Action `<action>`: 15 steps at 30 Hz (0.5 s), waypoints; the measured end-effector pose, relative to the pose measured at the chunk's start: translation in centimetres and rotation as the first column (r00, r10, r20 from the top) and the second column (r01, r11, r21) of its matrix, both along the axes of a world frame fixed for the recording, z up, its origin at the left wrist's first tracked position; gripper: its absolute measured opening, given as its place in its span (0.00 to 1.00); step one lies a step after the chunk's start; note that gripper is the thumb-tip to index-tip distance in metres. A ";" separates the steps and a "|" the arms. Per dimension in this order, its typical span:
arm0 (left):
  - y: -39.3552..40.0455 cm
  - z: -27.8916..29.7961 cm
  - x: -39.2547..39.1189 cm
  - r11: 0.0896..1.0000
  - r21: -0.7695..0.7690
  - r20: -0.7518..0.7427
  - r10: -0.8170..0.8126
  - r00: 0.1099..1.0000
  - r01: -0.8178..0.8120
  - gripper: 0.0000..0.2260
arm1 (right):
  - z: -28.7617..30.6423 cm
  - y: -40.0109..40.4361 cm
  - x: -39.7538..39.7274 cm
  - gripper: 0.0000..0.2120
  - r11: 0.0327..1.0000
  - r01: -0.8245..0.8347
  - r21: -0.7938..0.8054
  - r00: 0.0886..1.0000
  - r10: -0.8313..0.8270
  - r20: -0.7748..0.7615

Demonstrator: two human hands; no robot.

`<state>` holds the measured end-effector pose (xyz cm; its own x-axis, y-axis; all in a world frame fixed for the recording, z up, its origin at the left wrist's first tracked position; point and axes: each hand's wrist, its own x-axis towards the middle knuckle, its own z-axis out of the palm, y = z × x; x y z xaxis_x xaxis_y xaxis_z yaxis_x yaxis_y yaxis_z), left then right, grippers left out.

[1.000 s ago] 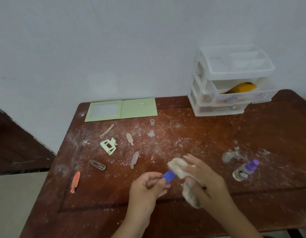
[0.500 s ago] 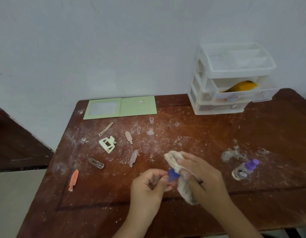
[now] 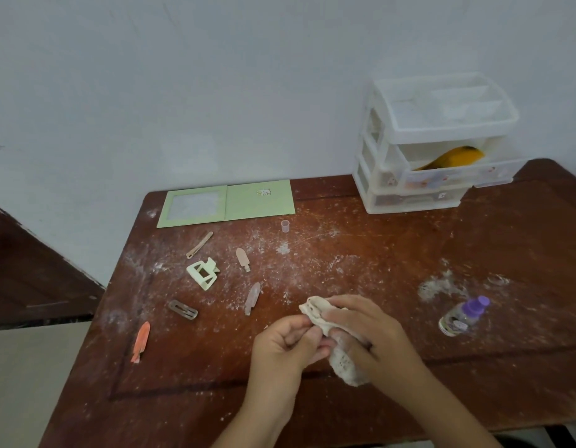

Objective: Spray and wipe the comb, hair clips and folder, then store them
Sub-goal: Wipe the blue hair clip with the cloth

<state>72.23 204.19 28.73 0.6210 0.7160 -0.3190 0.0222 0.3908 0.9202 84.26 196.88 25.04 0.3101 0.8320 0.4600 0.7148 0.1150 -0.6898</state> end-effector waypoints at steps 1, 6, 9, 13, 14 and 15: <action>0.0 0.0 -0.1 1.000 -0.020 0.009 -0.007 1.000 0.007 0.10 | 0.0 0.0 0.2 0.10 1.000 -0.018 -0.020 1.000 0.018 0.002; -0.2 -0.5 -0.4 0.998 0.003 -0.046 -0.065 0.997 0.065 0.11 | -0.1 -0.3 0.6 0.08 0.998 -0.010 -0.056 0.997 0.014 0.070; -0.4 -0.2 0.3 0.999 0.030 -0.052 -0.042 0.998 0.044 0.11 | -0.4 -0.2 0.4 0.07 0.993 0.114 0.010 0.991 -0.114 0.064; -0.3 -0.3 1.1 0.996 -0.092 -0.054 0.013 0.998 -0.018 0.08 | -1.0 -0.2 -0.1 0.10 0.941 0.330 0.072 0.942 -0.324 -0.083; -0.2 -0.4 1.2 0.991 -0.131 -0.055 0.011 0.998 -0.018 0.07 | -1.0 -0.3 -0.1 0.10 0.934 0.346 0.088 0.936 -0.337 -0.101; -0.2 -0.5 1.2 0.988 -0.152 -0.060 0.001 0.998 -0.010 0.06 | -0.8 -0.4 0.0 0.09 0.937 0.335 0.097 0.940 -0.326 -0.103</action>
<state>73.45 204.03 28.28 0.5938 0.6596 -0.4609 0.0723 0.5268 0.8469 84.29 196.47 24.26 0.6003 0.6209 0.5042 0.6658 -0.0386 -0.7452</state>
